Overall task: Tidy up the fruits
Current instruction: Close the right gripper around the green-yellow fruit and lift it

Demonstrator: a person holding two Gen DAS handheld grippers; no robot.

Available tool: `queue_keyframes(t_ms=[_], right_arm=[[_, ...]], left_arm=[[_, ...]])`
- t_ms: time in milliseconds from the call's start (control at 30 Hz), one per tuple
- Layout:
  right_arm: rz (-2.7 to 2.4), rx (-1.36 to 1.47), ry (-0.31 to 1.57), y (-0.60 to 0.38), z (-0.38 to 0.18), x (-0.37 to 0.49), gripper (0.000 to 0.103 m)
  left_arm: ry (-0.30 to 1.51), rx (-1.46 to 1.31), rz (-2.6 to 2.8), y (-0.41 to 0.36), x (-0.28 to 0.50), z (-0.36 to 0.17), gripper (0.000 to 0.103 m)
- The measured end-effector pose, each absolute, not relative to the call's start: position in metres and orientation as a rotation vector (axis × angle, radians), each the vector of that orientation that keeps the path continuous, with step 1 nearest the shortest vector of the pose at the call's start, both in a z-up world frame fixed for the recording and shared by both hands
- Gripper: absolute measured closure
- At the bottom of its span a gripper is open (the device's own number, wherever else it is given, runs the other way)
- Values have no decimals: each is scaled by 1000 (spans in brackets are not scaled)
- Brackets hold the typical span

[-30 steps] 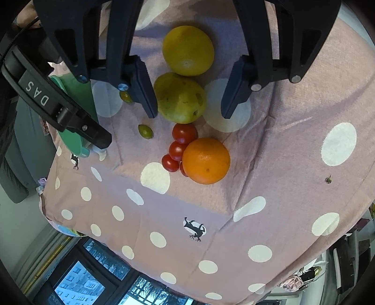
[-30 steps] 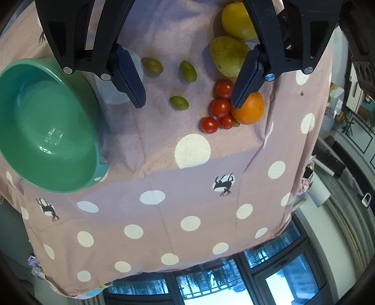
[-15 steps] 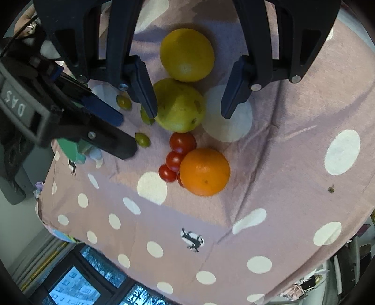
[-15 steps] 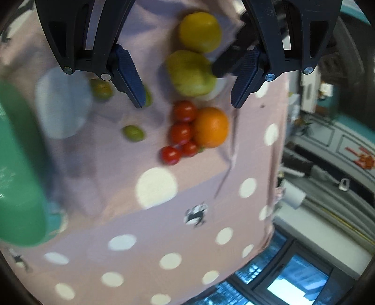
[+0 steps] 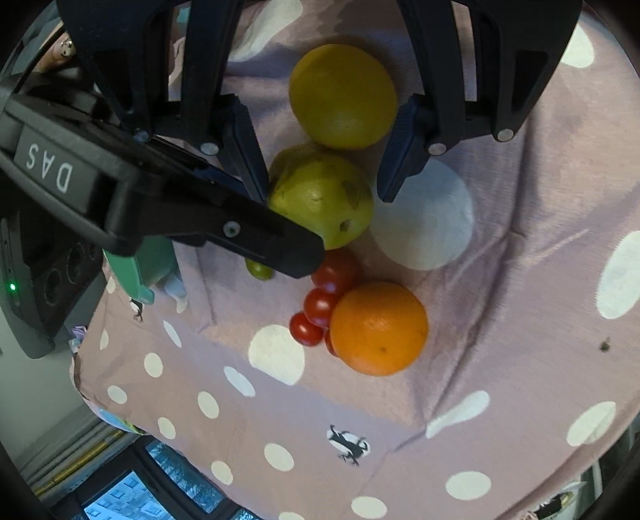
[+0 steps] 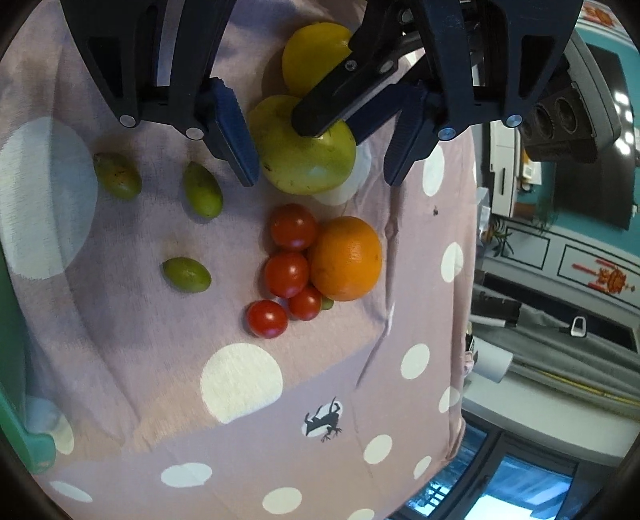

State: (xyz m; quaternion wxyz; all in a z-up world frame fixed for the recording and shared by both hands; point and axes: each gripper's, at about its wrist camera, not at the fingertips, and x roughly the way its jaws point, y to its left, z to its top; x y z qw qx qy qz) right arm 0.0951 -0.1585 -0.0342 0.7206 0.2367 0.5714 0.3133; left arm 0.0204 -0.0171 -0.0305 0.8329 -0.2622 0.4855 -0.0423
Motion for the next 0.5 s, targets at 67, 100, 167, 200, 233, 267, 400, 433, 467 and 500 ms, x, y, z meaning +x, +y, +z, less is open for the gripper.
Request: queue_keyframes(t_ms=[67,100,167,200,233,267,400,433,467,500], right_arm=[[686,517,1284,-160,-37,97,36],[685,521,1291,-162,-38,97,36],[687,530,1298,-164,-40,98,36],[688,530,1301,-165,-40,98,36],[689,525,1301,-165,-40,98,36],[691,520,1302,-165,-41,99,36],[694,519,1316,-166,-45,100,36],[697,520,1320,-166,-47,100,36],[701,517,1325,-164,-47,101,36],[701,508,1326,-163,-48,101,36]], left_arm=[[1045,-566,-112,-19,23,-33,47],[1048,-568,-117,-20,23,-34,47],[1048,-561,-117,-23,23,-34,47],[1048,-558,-117,-23,23,-34,47],[1048,-555,-116,-24,23,-34,47],[1047,-549,-116,-25,23,-33,47],[1048,-527,-119,-29,27,-34,48],[1043,-512,-118,-31,27,-34,48],[1041,-501,-116,-32,27,-34,48],[1038,-490,-113,-33,27,-34,48]])
